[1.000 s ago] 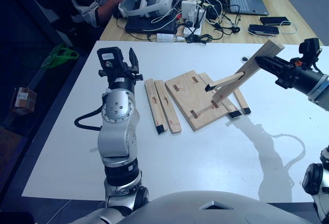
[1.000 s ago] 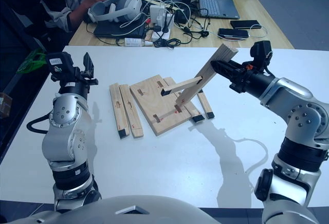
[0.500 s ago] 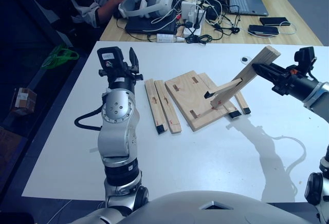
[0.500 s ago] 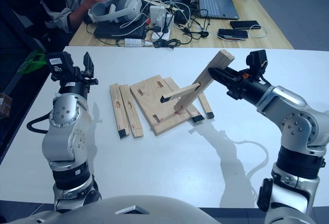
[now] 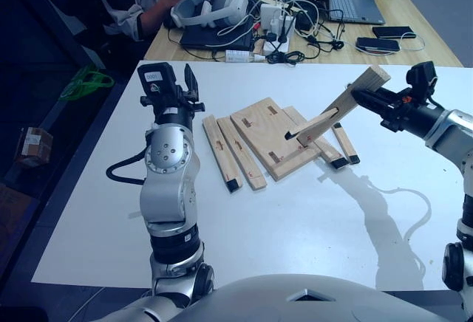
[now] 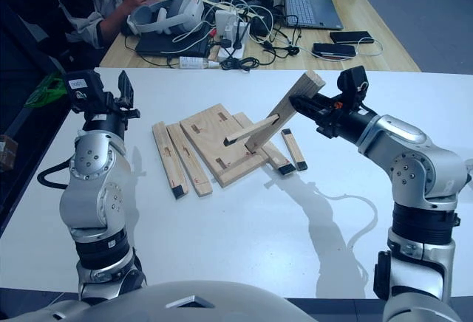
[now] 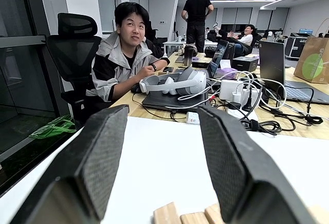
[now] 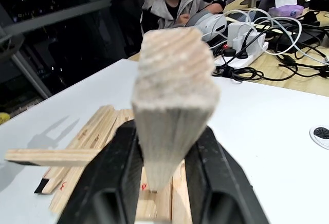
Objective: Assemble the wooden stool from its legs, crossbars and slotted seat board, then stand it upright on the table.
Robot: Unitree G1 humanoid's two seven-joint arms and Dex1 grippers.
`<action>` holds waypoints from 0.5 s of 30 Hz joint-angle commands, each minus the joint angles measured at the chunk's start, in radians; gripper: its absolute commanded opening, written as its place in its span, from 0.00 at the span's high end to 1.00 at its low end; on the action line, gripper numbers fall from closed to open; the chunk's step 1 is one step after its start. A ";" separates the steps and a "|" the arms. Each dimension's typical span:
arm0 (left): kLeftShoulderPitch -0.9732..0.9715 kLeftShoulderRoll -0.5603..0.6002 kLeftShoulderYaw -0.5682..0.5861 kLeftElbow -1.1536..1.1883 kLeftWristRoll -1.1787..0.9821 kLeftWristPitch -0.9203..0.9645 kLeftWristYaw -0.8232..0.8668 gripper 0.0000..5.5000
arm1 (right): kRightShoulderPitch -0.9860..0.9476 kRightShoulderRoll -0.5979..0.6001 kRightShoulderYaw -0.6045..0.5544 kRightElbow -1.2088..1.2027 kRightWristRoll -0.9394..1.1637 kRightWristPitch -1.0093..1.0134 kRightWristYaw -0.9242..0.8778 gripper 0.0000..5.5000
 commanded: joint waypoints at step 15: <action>-0.005 -0.042 -0.016 0.052 0.018 -0.064 0.041 0.55 | -0.292 -0.203 0.184 0.188 -0.062 0.232 0.232 0.82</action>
